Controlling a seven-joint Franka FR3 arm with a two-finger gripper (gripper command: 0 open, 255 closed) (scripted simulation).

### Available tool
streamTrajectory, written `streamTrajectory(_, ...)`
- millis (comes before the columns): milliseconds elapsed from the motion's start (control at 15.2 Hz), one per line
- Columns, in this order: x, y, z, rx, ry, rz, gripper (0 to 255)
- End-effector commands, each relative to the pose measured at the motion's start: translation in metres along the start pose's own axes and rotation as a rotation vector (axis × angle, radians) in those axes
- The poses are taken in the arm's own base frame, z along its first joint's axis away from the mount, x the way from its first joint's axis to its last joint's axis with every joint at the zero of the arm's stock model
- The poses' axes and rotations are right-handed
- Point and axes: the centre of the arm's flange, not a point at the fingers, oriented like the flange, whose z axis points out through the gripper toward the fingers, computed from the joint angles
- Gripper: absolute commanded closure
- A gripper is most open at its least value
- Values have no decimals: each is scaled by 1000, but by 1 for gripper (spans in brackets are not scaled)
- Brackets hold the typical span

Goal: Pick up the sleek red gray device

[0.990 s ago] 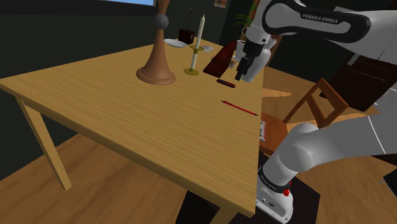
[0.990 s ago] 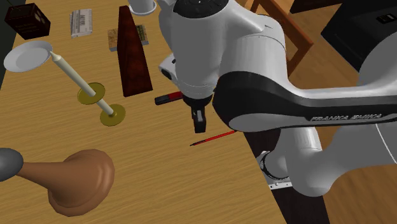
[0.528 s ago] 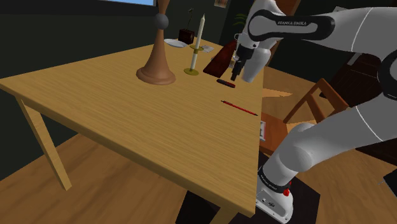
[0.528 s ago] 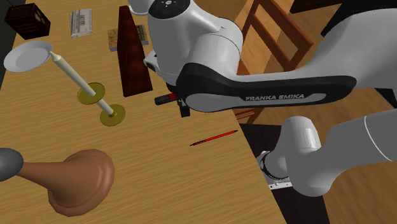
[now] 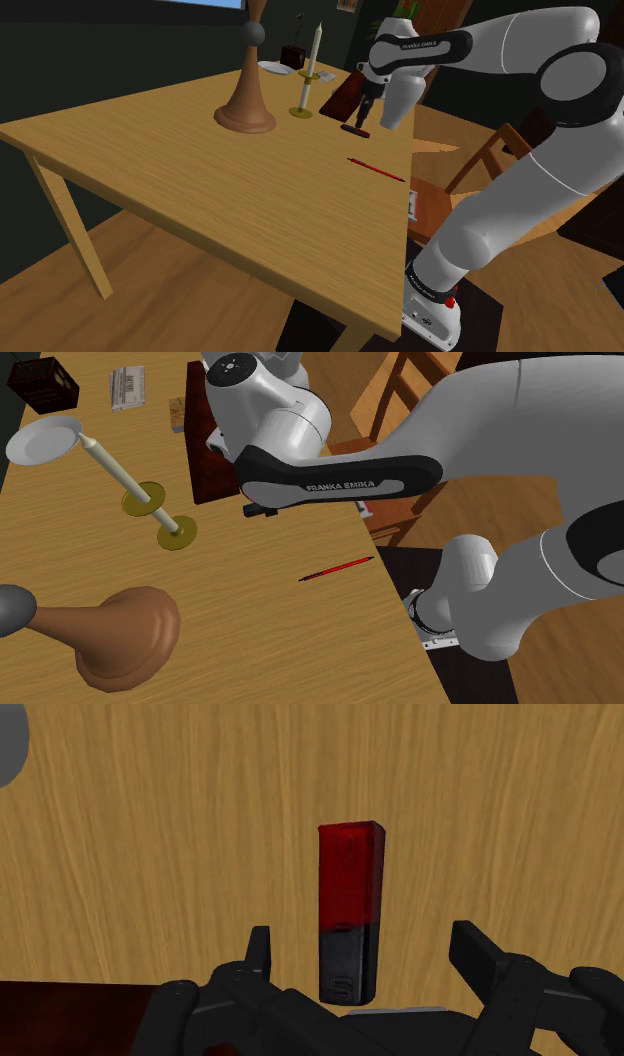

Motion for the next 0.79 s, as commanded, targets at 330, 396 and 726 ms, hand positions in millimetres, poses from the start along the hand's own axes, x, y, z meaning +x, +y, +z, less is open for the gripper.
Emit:
streamTrajectory(330,4,-1,36,-2,0,-7,0)
streamTrajectory(396,4,-1,39,-2,0,-7,0)
streamTrajectory(726,3,-3,40,-2,0,-7,255)
